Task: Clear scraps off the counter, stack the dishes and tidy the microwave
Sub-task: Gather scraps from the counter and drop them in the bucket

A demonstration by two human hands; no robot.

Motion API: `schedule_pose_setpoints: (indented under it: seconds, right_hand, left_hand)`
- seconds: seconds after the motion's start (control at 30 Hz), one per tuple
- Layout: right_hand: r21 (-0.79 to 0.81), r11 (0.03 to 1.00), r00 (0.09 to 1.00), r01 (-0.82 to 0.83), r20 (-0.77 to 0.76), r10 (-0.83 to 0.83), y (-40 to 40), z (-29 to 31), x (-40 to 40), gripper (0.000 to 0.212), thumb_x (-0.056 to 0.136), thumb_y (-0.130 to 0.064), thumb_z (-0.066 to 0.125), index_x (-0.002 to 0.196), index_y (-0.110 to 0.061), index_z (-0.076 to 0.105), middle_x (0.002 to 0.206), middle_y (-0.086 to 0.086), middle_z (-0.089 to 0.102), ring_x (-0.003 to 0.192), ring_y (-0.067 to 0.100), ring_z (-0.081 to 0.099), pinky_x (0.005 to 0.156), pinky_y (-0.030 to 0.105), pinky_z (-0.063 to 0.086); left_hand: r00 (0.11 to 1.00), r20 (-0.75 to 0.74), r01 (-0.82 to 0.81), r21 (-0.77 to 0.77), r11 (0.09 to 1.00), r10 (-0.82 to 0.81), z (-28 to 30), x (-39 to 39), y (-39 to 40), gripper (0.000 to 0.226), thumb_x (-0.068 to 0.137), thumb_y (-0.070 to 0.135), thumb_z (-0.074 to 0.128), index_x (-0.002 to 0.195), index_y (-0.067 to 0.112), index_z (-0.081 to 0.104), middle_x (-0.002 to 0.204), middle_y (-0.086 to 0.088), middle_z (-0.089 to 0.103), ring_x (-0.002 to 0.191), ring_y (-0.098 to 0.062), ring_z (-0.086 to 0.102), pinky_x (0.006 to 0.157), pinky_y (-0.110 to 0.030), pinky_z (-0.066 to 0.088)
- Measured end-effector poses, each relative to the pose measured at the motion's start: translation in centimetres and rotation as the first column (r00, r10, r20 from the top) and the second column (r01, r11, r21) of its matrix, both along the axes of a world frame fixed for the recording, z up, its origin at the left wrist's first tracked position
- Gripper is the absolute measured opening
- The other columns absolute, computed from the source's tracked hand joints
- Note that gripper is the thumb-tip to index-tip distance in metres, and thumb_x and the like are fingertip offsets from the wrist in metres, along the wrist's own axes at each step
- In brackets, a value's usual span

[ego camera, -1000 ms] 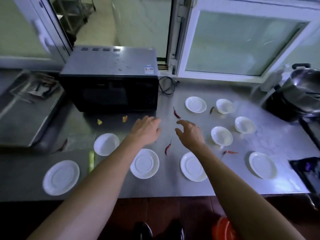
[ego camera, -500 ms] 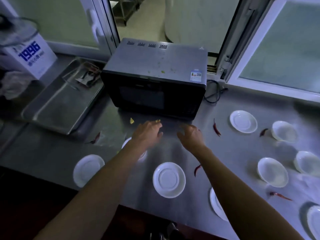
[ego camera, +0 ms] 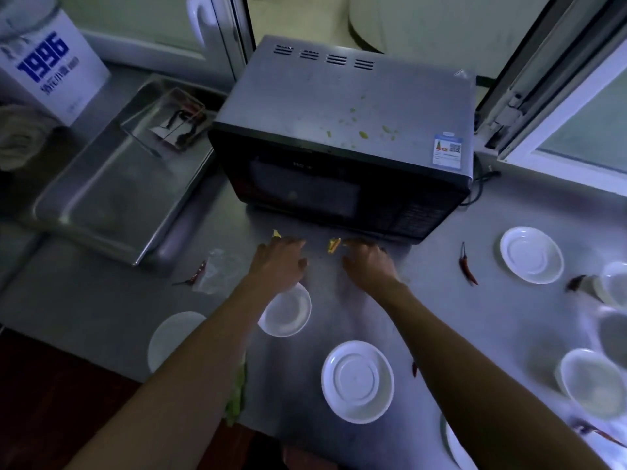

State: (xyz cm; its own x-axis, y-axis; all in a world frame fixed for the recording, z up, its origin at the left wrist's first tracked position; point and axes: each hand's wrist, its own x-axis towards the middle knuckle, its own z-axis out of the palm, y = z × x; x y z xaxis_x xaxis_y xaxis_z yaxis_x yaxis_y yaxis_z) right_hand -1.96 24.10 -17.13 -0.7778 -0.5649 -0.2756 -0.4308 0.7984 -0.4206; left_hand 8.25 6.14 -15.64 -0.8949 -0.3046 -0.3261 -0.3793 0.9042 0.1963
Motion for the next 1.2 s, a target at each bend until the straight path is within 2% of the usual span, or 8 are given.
schedule_pose_setpoints:
  seconds: [0.23, 0.37, 0.47, 0.6, 0.83, 1.03, 1.2]
  right_hand:
    - [0.054, 0.996, 0.998, 0.070, -0.010, -0.069, -4.8, -2.8, -0.1, 0.039, 0.096, -0.026, 0.052, 0.135, -0.026, 0.057, 0.132, 0.007, 0.063, 0.115, 0.030, 0.062, 0.101, 0.043, 0.047]
    - [0.055, 0.987, 0.988, 0.153, -0.023, -0.152, -6.7, -4.1, 0.2, 0.032, 0.097, -0.026, 0.054, 0.128, -0.023, 0.060, 0.126, 0.008, 0.064, 0.113, 0.029, 0.061, 0.099, 0.044, 0.047]
    - [0.090, 0.984, 0.987, 0.156, -0.050, -0.152, -7.2, -4.8, 0.3, 0.029, 0.096, -0.023, 0.055, 0.124, -0.022, 0.063, 0.127, 0.007, 0.061, 0.115, 0.028, 0.056, 0.097, 0.044, 0.047]
    - [0.056, 0.972, 0.973, 0.226, -0.063, -0.223, -7.6, -5.3, 0.3, 0.023, 0.097, -0.016, 0.057, 0.118, -0.015, 0.064, 0.122, 0.011, 0.060, 0.111, 0.029, 0.056, 0.097, 0.044, 0.049]
    - [0.055, 0.971, 0.969, 0.233, -0.103, -0.226, -8.2, -5.3, 0.5, 0.021, 0.098, -0.015, 0.053, 0.115, -0.015, 0.065, 0.122, 0.010, 0.056, 0.110, 0.029, 0.055, 0.093, 0.044, 0.051]
    - [-0.014, 0.962, 0.955, 0.272, -0.115, -0.272, -8.4, -5.6, 1.1, 0.019, 0.099, -0.013, 0.056, 0.117, -0.009, 0.061, 0.120, 0.012, 0.053, 0.105, 0.026, 0.055, 0.086, 0.037, 0.055]
    - [-0.031, 0.960, 0.953, 0.278, -0.115, -0.279, -8.3, -5.7, 1.3, 0.017, 0.099, -0.012, 0.053, 0.114, -0.009, 0.060, 0.116, 0.012, 0.057, 0.104, 0.028, 0.055, 0.085, 0.041, 0.054]
  left_hand:
    - [0.998, -0.050, -0.026, -0.019, 0.999, 0.025, -3.6, -1.7, -4.9, 0.040, 0.094, 0.033, 0.049, 0.131, 0.021, 0.057, 0.131, -0.001, 0.059, 0.120, -0.026, 0.052, 0.095, -0.044, 0.042]
    - [0.997, 0.011, 0.077, -0.077, 0.994, -0.076, -5.1, -2.3, -7.1, 0.037, 0.093, 0.030, 0.049, 0.128, 0.021, 0.056, 0.131, -0.002, 0.056, 0.121, -0.027, 0.049, 0.094, -0.045, 0.041]
    - [0.990, 0.038, 0.136, -0.092, 0.986, -0.133, -5.7, -2.6, -8.3, 0.033, 0.093, 0.028, 0.049, 0.125, 0.022, 0.057, 0.128, -0.002, 0.055, 0.121, -0.026, 0.047, 0.094, -0.045, 0.041]
    - [0.983, 0.021, 0.182, -0.073, 0.981, -0.181, -6.2, -2.7, -9.5, 0.031, 0.094, 0.025, 0.051, 0.123, 0.025, 0.060, 0.126, 0.000, 0.053, 0.120, -0.025, 0.044, 0.093, -0.044, 0.039]
    - [0.978, 0.002, 0.209, -0.122, 0.970, -0.211, -6.1, -2.7, -10.2, 0.024, 0.089, 0.025, 0.062, 0.113, 0.023, 0.063, 0.120, -0.001, 0.055, 0.118, -0.025, 0.046, 0.092, -0.041, 0.040]
    - [0.980, -0.040, 0.191, -0.086, 0.978, -0.195, -6.4, -2.7, -10.3, 0.015, 0.092, 0.028, 0.060, 0.105, 0.022, 0.062, 0.114, 0.000, 0.055, 0.115, -0.024, 0.046, 0.090, -0.039, 0.041]
    - [0.979, -0.105, 0.172, -0.023, 0.985, -0.173, -6.3, -2.7, -10.3, 0.005, 0.089, 0.021, 0.062, 0.091, 0.020, 0.058, 0.099, 0.000, 0.064, 0.102, -0.024, 0.054, 0.081, -0.038, 0.041]
